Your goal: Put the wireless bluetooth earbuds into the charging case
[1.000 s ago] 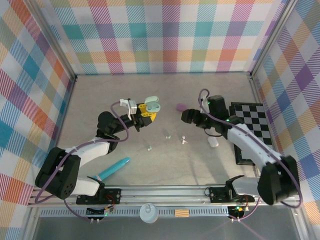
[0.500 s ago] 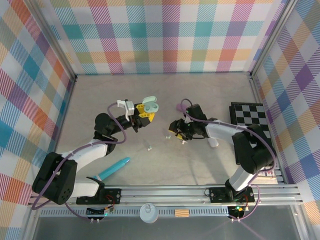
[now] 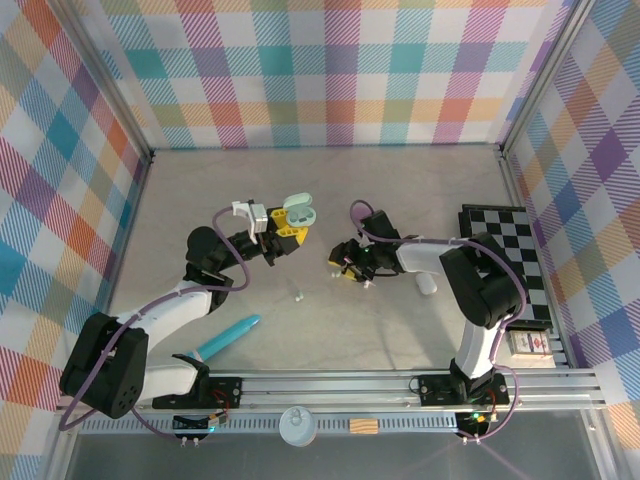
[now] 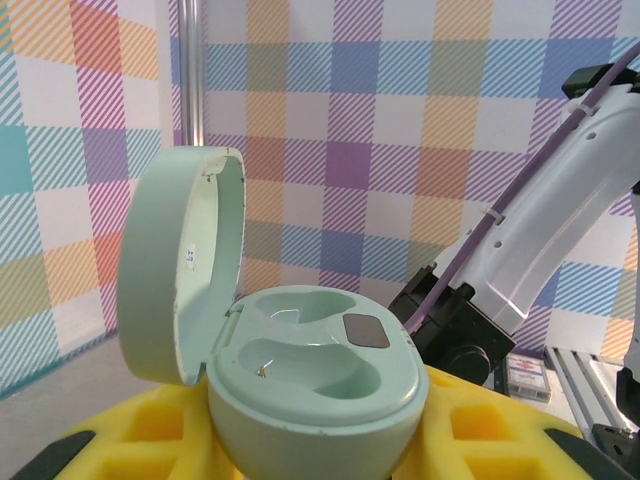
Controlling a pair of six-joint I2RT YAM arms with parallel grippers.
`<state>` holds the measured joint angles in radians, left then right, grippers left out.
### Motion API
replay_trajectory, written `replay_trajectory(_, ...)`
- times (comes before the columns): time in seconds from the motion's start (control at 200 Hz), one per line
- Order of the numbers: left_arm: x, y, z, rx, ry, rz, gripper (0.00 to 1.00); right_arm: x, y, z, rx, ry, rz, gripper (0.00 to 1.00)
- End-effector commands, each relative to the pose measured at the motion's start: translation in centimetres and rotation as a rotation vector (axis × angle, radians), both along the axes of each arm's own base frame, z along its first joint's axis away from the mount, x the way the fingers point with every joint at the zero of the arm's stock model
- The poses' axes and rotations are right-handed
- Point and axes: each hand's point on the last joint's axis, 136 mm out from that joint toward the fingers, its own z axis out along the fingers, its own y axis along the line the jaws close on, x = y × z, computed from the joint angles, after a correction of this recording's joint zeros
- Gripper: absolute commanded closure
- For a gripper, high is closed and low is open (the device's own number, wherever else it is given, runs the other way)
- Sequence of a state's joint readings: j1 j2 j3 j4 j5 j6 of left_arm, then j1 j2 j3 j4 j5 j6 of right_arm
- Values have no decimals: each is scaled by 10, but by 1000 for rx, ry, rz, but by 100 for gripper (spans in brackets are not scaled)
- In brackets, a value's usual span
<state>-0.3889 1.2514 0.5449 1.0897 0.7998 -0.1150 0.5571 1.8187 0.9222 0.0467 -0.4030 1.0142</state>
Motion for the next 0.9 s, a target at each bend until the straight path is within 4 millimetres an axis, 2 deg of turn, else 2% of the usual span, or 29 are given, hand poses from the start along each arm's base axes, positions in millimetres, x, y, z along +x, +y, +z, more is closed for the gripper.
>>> replay_trajectory(0.0, -3, 5, 8, 1, -47, 10, 68, 2, 10, 8, 33, -11, 9, 48)
replay_trajectory(0.345, -3, 4, 9, -3, -48, 7, 68, -3, 18, 10, 70, -25, 47, 49)
replay_trajectory(0.69, -3, 4, 8, -11, -44, 2, 68, -13, -1, 3, -43, -53, 75, 44)
replay_trajectory(0.895, -2, 3, 10, -20, -45, -3, 68, -13, 11, 9, 16, -70, 127, 46)
